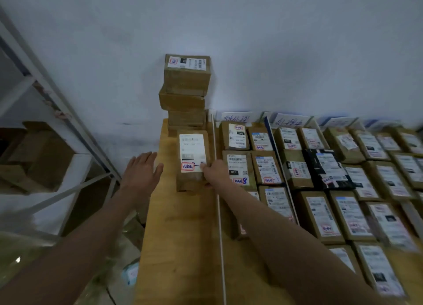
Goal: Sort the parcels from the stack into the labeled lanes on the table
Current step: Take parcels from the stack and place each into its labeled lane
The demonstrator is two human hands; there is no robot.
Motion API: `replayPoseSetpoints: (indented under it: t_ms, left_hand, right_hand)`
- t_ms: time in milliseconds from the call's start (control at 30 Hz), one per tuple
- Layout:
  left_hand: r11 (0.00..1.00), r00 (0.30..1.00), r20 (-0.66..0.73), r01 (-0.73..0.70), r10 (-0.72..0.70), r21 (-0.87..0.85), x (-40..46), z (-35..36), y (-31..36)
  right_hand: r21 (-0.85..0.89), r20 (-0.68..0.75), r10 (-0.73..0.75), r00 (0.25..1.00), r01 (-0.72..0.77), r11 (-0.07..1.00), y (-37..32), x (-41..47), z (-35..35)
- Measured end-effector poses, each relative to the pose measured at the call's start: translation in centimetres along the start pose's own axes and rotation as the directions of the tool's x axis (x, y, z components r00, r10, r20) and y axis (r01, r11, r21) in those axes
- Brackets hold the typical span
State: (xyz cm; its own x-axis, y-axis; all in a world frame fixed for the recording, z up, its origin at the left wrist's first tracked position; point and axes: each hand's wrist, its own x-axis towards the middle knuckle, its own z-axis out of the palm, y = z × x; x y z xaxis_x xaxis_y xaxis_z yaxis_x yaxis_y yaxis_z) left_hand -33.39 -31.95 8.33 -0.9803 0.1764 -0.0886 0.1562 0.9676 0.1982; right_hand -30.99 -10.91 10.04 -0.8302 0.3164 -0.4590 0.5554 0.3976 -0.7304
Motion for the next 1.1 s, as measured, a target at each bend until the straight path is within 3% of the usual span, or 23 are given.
replayPoseSetpoints:
  t_ms: [367,833,1100]
  left_hand:
    - [0.980,0.976,-0.098,-0.195,0.196,0.028,-8.2,-2.5,12.6]
    - [0.903,0.903,0.030,-0.429,0.429,0.002,-24.6,2.1,35.3]
    - [0.840,0.838,0.070,-0.542,0.541,0.000,-26.7,4.0,45.3]
  right_hand:
    - [0.052,-0.145,-0.021,0.989,0.029,0.998,7.6,-10.0,-14.8]
    - [0.143,-0.322,0.137,0.937,-0.095,0.985,28.6,-25.2,-32.0]
    - [0.234,-0.373,0.239,0.896,-0.159,0.959,36.0,-28.3,-39.2]
